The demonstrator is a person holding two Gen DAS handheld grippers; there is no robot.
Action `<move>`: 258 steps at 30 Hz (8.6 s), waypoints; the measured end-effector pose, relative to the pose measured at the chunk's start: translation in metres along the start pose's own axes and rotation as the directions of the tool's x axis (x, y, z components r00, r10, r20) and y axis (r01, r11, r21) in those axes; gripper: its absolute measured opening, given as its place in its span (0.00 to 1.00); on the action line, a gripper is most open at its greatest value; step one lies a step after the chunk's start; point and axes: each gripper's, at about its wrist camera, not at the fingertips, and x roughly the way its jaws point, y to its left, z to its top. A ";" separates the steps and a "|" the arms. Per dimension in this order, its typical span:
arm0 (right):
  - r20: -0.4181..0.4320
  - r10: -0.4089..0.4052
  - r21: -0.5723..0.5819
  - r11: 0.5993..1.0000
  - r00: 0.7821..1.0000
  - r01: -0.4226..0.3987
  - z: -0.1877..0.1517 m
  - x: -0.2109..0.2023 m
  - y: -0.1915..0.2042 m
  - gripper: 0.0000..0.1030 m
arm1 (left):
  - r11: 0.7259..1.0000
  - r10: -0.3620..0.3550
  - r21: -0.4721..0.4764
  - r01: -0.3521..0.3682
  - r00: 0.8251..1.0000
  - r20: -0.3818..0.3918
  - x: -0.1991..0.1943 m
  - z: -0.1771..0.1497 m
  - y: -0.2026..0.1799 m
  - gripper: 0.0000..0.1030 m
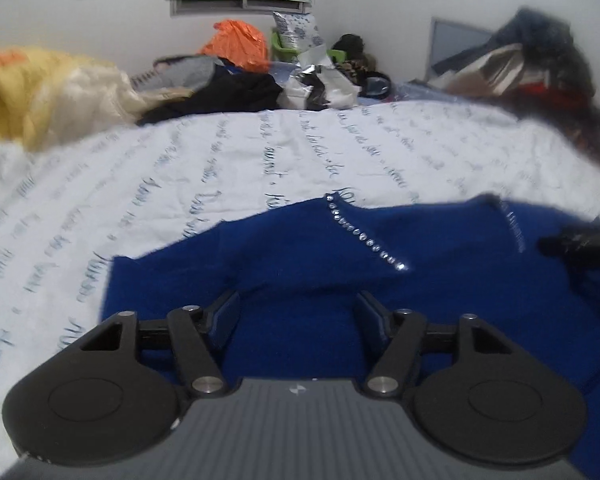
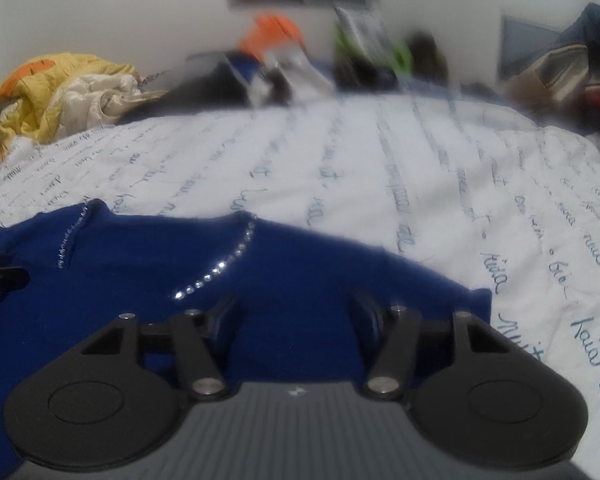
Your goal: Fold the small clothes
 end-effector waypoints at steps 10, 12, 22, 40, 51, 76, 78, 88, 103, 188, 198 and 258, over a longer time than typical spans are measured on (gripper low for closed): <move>-0.139 0.086 0.029 0.996 0.987 -0.083 -0.088 -0.128 0.011 0.89 | 0.986 -0.045 -0.161 0.035 0.997 -0.058 -0.143 -0.096 0.009 0.97; -0.070 -0.018 -0.134 0.991 0.997 0.009 -0.116 -0.158 0.019 0.97 | 0.990 0.020 -0.139 -0.029 0.997 -0.069 -0.164 -0.118 0.012 0.98; -0.220 0.087 0.189 0.981 0.972 -0.045 -0.162 -0.260 -0.021 1.00 | 0.949 -0.069 -0.314 0.013 0.983 -0.168 -0.251 -0.165 0.036 0.99; -0.074 0.652 0.748 0.537 0.755 -0.390 -0.224 -0.304 -0.050 1.00 | 0.494 -0.642 -0.807 0.323 0.762 -0.089 -0.285 -0.229 0.110 0.78; -0.195 0.520 0.616 0.725 0.832 -0.308 -0.210 -0.311 -0.042 0.05 | 0.695 -0.550 -0.662 0.281 0.801 -0.237 -0.293 -0.209 0.091 0.05; -0.078 0.138 0.272 0.956 0.987 -0.112 -0.088 -0.175 0.029 0.72 | 0.972 -0.175 -0.175 0.157 0.980 -0.092 -0.186 -0.104 -0.024 0.54; -0.095 -0.009 0.073 0.997 0.995 0.016 -0.105 -0.158 0.055 0.72 | 0.992 -0.108 -0.077 0.103 0.992 -0.060 -0.183 -0.123 -0.027 0.58; -0.101 -0.094 0.022 0.995 0.990 0.097 -0.129 -0.189 0.034 0.96 | 1.000 0.000 0.026 0.002 0.998 -0.070 -0.191 -0.132 -0.028 0.85; -0.113 0.095 -0.102 0.989 0.989 -0.106 -0.186 -0.245 0.063 1.00 | 0.994 -0.092 0.047 0.099 0.986 -0.139 -0.257 -0.181 -0.014 0.96; -0.031 -0.094 0.065 0.993 0.995 0.096 -0.129 -0.171 0.084 1.00 | 0.998 -0.033 -0.063 0.029 0.997 -0.065 -0.148 -0.100 -0.037 1.00; -0.032 -0.093 0.065 0.993 0.995 0.095 -0.128 -0.171 0.083 1.00 | 0.999 -0.017 -0.050 0.014 0.997 -0.070 -0.148 -0.100 -0.041 1.00; -0.051 -0.047 0.035 0.998 0.998 0.049 -0.169 -0.226 0.089 1.00 | 0.998 0.011 -0.053 -0.016 0.997 -0.080 -0.237 -0.162 -0.032 1.00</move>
